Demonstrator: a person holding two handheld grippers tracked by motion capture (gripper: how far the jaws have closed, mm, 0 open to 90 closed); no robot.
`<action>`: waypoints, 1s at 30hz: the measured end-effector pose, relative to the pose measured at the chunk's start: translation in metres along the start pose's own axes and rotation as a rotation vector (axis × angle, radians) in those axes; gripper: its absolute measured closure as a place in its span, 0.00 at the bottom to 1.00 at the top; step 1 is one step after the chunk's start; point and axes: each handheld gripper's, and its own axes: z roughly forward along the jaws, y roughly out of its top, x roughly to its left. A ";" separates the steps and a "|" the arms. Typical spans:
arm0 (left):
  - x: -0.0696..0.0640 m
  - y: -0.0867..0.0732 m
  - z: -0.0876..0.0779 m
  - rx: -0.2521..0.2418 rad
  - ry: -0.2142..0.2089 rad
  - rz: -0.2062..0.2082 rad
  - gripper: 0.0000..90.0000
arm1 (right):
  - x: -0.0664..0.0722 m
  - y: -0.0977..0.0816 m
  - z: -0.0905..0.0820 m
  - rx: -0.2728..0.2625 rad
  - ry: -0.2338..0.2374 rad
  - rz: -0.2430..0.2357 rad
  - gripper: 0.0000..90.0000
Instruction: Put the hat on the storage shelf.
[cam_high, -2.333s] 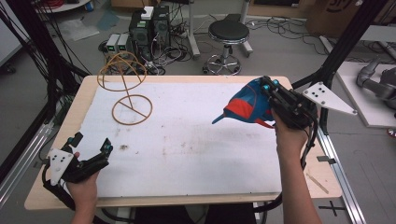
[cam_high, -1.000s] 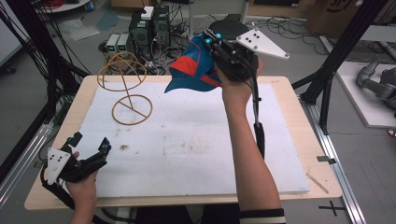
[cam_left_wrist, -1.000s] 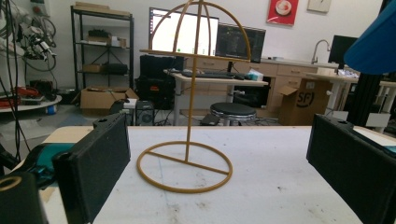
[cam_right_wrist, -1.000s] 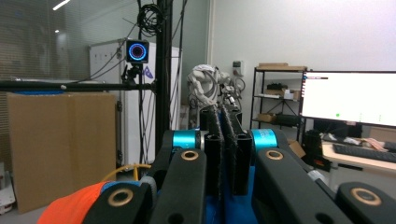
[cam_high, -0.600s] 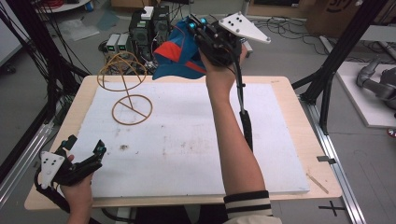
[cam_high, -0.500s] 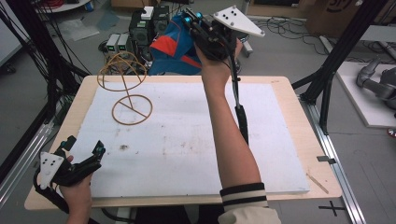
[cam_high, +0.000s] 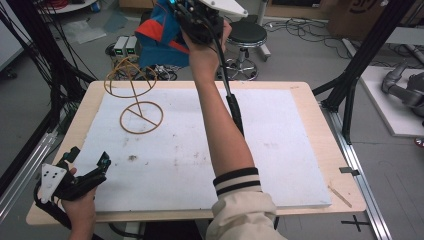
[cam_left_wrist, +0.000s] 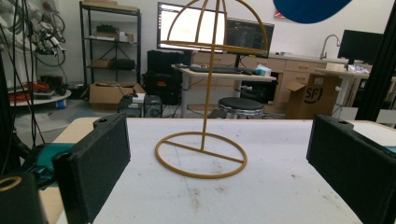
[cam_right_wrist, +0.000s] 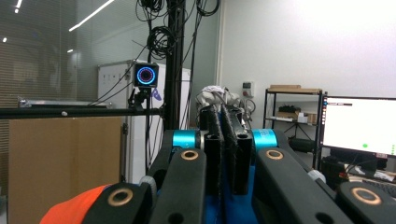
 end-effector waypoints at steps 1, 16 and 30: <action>0.001 0.000 -0.001 0.001 -0.002 -0.001 0.07 | 0.002 0.000 0.005 -0.001 0.000 0.002 0.98; 0.007 0.001 -0.007 -0.014 0.014 -0.020 0.07 | 0.034 -0.005 0.082 0.005 0.033 -0.008 0.98; 0.011 0.001 -0.008 -0.022 0.017 -0.037 0.07 | 0.054 -0.037 0.116 0.051 0.061 0.005 0.98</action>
